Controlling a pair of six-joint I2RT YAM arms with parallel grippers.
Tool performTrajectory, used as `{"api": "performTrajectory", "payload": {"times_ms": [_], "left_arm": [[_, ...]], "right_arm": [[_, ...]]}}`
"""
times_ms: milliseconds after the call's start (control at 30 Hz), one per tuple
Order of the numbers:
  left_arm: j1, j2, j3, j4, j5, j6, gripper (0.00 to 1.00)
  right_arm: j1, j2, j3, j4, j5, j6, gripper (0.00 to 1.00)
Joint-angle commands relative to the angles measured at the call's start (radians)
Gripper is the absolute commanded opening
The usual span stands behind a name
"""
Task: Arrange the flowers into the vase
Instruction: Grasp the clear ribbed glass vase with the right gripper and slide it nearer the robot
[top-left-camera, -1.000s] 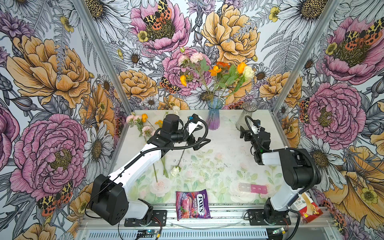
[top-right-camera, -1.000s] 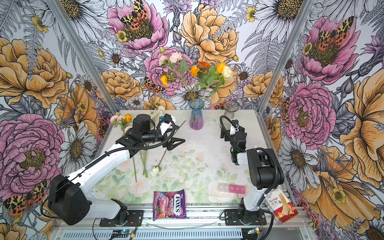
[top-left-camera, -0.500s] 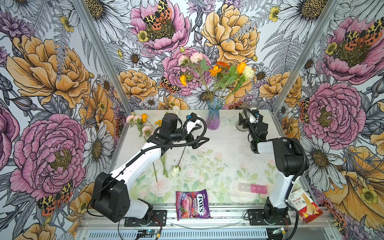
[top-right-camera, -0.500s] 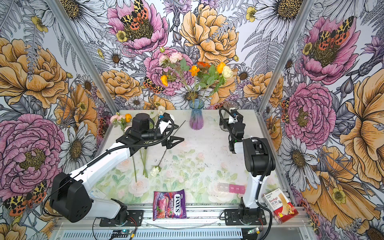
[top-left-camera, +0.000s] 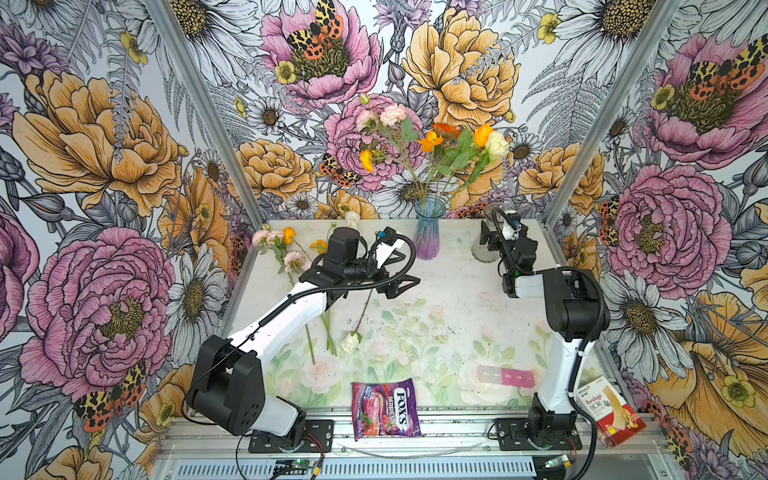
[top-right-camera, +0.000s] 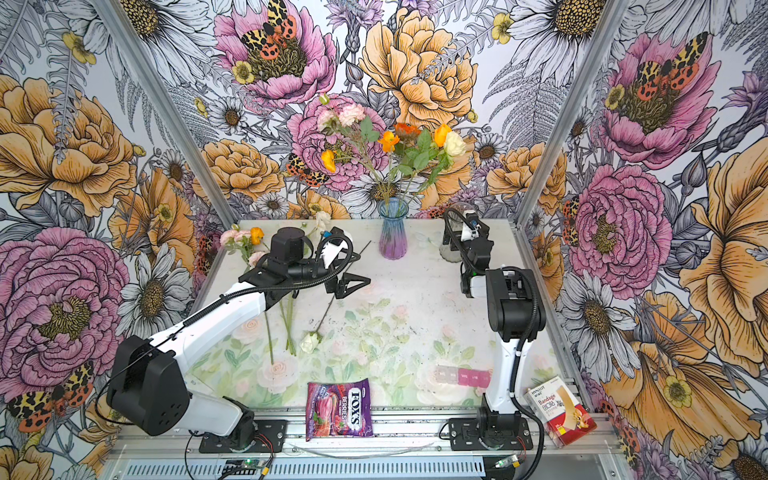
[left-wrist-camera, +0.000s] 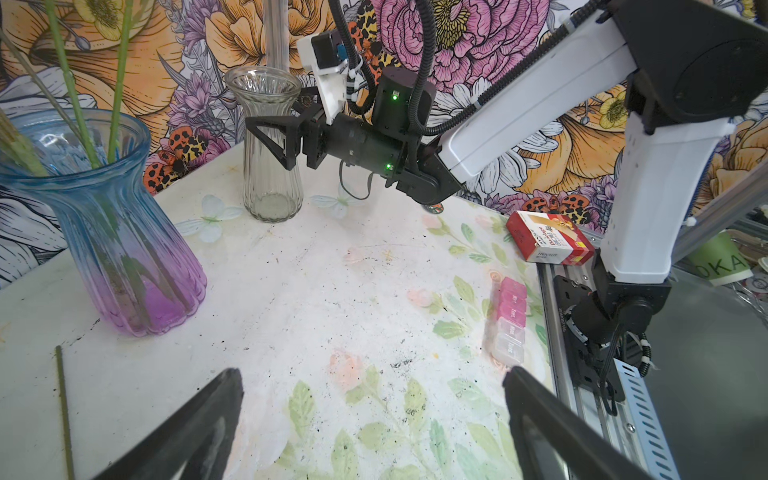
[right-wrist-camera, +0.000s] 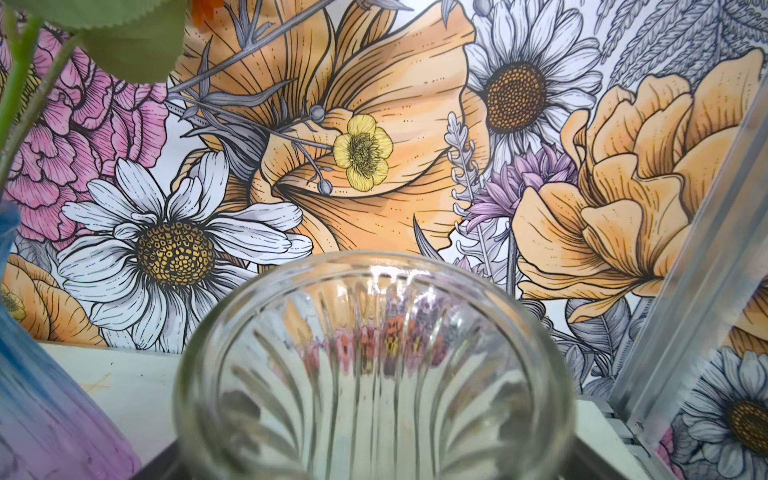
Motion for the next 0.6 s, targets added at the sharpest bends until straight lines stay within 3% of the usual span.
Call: {"api": "performTrajectory", "payload": {"times_ms": [0,300,567], "left_arm": [[0.005,0.012,0.022,0.0,0.03,-0.001,0.99],[-0.016,0.031,0.037,-0.053,0.008,0.039,0.99],[-0.031,0.032,0.044,-0.082,-0.015,0.066,0.99]], "right_arm": [[-0.006,0.035,0.052,-0.016,-0.031,0.016,0.99],[-0.009,0.071,0.121,-0.085,-0.054,0.034,0.89],[-0.009,0.079,0.117,-0.073,-0.072,0.068,0.63]]}}
